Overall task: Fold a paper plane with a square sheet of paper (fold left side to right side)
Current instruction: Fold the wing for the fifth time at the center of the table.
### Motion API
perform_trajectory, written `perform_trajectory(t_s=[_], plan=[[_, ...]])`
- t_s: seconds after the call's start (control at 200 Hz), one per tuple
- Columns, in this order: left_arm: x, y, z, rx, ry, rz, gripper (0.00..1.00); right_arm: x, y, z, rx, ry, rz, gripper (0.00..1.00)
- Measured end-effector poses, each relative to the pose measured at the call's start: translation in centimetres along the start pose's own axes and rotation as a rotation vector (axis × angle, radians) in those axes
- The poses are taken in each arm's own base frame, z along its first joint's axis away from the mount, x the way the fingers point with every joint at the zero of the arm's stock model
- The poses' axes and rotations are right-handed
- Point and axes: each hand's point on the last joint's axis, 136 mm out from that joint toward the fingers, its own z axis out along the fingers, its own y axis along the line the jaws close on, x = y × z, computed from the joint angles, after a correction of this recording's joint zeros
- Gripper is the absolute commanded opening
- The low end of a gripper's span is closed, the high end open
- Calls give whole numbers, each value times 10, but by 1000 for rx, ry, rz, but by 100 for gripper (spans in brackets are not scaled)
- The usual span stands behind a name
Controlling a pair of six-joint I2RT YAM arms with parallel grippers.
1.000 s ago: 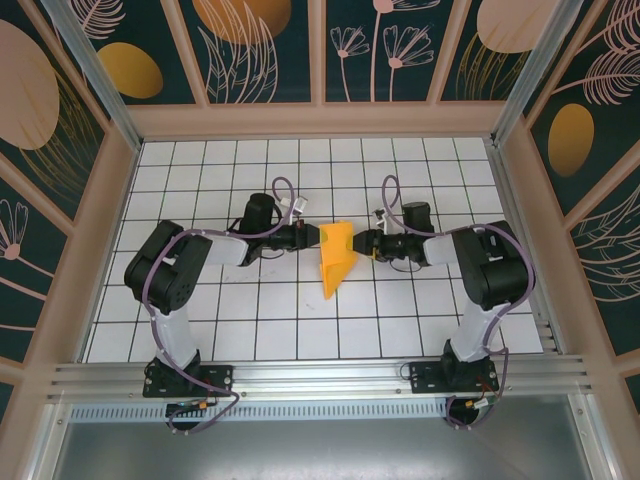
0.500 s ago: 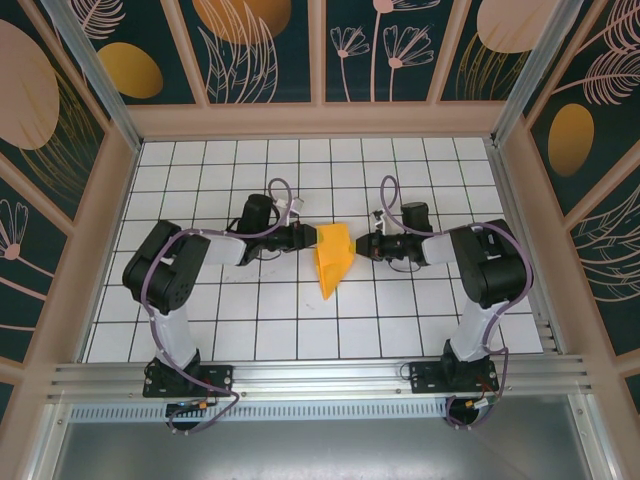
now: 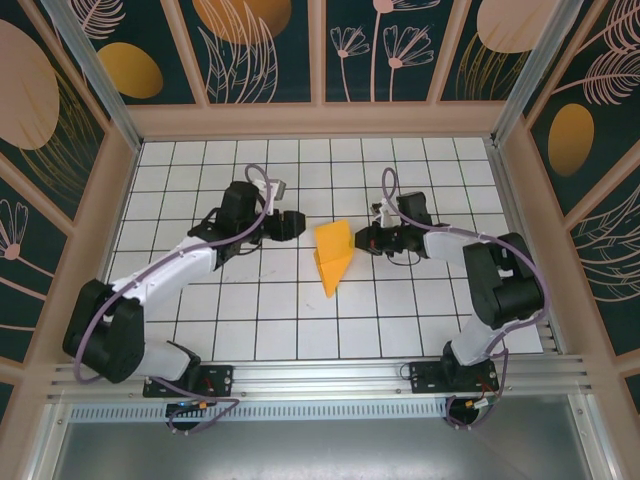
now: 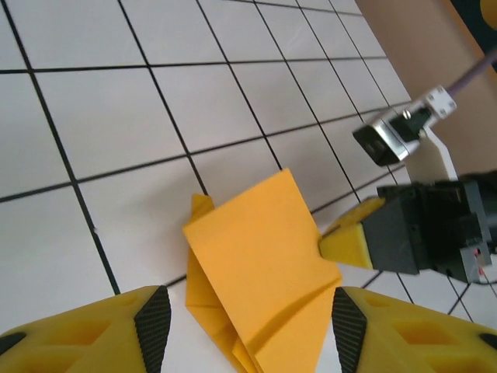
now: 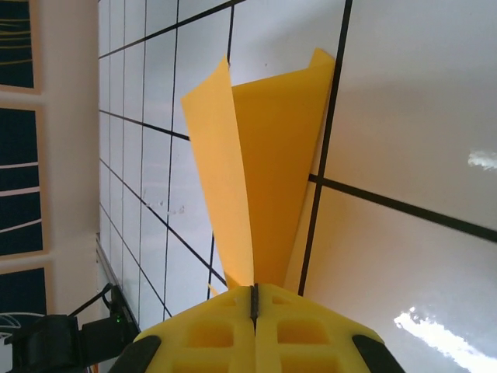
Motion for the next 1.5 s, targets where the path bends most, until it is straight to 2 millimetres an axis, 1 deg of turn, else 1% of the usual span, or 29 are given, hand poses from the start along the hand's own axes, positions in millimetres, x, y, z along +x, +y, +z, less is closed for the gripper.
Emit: perform_trajectory(t_s=[0.1, 0.175, 0.3, 0.395, 0.47, 0.54, 0.666, 0.806, 0.951, 1.046, 1.141, 1.271, 1.501], plan=[[20, -22, 1, 23, 50, 34, 60, -4, 9, -6, 26, -20, 24, 1], [42, -33, 6, 28, 104, 55, 60, -8, 14, -11, 44, -39, 45, 1], [77, -42, 20, 8, 191, 81, 60, -9, 20, -10, 70, -43, 81, 1], [103, -47, 31, -21, 257, 96, 61, -6, 22, -6, 93, -35, 103, 1], [119, -50, 38, -40, 292, 102, 61, -3, 22, -4, 104, -32, 120, 1], [129, -51, 43, -60, 311, 103, 61, -1, 22, -2, 113, -30, 134, 1], [135, -46, 57, -114, 327, 102, 61, -1, 21, -1, 129, -32, 153, 1], [134, -44, 74, -160, 332, 112, 60, -2, 20, 1, 143, -36, 156, 1], [130, -44, 85, -197, 319, 118, 61, -1, 18, 3, 156, -38, 168, 0], [132, -40, 91, -220, 322, 116, 60, 0, 15, 5, 168, -36, 179, 0], [138, -32, 96, -250, 335, 114, 59, 1, 12, 7, 176, -32, 185, 0], [144, -21, 97, -296, 351, 113, 55, 2, 11, 8, 181, -30, 190, 0], [145, -18, 97, -308, 351, 108, 44, 5, 3, 13, 197, -16, 203, 1]])
